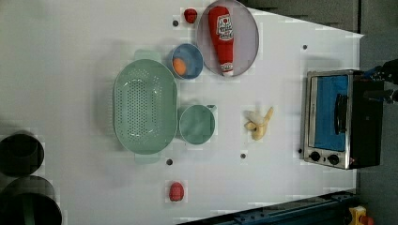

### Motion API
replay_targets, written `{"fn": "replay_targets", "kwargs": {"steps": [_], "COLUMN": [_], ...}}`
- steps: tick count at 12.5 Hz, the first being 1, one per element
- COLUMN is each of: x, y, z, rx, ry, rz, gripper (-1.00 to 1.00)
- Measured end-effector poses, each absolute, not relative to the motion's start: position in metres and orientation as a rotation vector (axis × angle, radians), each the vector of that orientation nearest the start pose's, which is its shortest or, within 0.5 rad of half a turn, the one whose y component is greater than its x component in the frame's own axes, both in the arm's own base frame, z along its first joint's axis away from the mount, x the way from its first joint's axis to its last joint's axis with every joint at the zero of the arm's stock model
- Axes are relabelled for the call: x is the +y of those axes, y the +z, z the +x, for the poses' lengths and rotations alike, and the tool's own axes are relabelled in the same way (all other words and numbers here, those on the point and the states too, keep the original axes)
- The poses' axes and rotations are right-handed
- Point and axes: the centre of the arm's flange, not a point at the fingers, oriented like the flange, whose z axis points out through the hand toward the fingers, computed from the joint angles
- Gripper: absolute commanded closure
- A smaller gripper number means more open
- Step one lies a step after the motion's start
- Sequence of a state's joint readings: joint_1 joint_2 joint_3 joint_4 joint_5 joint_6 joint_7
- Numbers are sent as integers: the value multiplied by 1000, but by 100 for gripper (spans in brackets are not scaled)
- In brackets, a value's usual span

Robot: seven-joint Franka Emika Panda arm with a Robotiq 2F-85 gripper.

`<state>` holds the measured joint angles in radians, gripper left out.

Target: Pick Banana and place it in mug.

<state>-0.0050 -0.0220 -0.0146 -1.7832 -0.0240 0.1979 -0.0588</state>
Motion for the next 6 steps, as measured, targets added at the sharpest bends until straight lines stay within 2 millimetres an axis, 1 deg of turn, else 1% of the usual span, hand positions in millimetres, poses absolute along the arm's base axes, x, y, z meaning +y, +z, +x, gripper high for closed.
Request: {"fn": "replay_targets", "kwargs": {"steps": [1,2,3,4,5,6], "x": [-17,-22,-26,-28,-31,-32], "y": [551,554,561,575,589,596], "z": [533,506,485,477,476,477], "rx": [1193,1241,1269,1276,1280,1274], "ry": [87,192,219,179,123,65], "rz": [-2950,-2950,-2932,-2913,-2898,-2886], "gripper": [-60,-82,-99,-100,-100,-100]}}
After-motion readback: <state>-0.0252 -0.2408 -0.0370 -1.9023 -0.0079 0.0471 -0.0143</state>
